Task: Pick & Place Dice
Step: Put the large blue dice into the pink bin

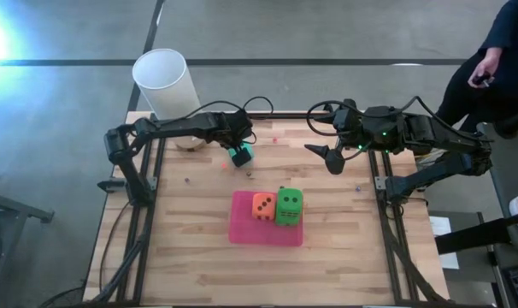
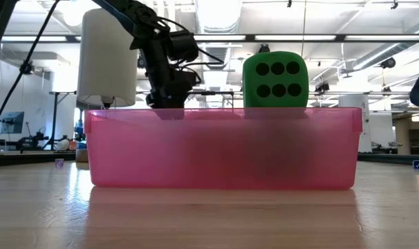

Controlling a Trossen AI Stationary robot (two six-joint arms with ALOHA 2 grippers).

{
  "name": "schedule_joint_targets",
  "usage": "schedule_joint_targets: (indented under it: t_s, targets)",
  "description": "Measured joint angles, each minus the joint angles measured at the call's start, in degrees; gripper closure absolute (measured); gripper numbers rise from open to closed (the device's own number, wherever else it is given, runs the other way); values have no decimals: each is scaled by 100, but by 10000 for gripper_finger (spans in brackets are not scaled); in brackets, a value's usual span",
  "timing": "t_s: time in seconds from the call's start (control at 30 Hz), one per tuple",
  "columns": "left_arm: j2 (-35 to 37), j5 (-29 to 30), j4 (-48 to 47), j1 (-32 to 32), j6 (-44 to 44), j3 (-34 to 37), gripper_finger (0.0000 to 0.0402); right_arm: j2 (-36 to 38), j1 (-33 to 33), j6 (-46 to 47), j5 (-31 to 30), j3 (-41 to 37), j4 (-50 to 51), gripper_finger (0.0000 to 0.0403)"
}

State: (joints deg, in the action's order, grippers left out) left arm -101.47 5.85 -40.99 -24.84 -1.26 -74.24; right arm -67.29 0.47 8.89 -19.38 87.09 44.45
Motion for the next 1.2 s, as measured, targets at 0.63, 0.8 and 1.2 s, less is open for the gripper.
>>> schedule_joint_targets:
  t_s: [0.63, 0.8, 1.2]
  targets:
    - [-4, -274, 133, 0, 103, 70, 2, 0, 0, -3, 1, 0, 0, 3]
    - [-5, -286, 133, 0, 184, 70, 2, 0, 0, -4, 0, 0, 0, 3]
    - [-52, -304, 249, 0, 280, 153, 2, 0, 0, -7, 1, 0, -1, 3]
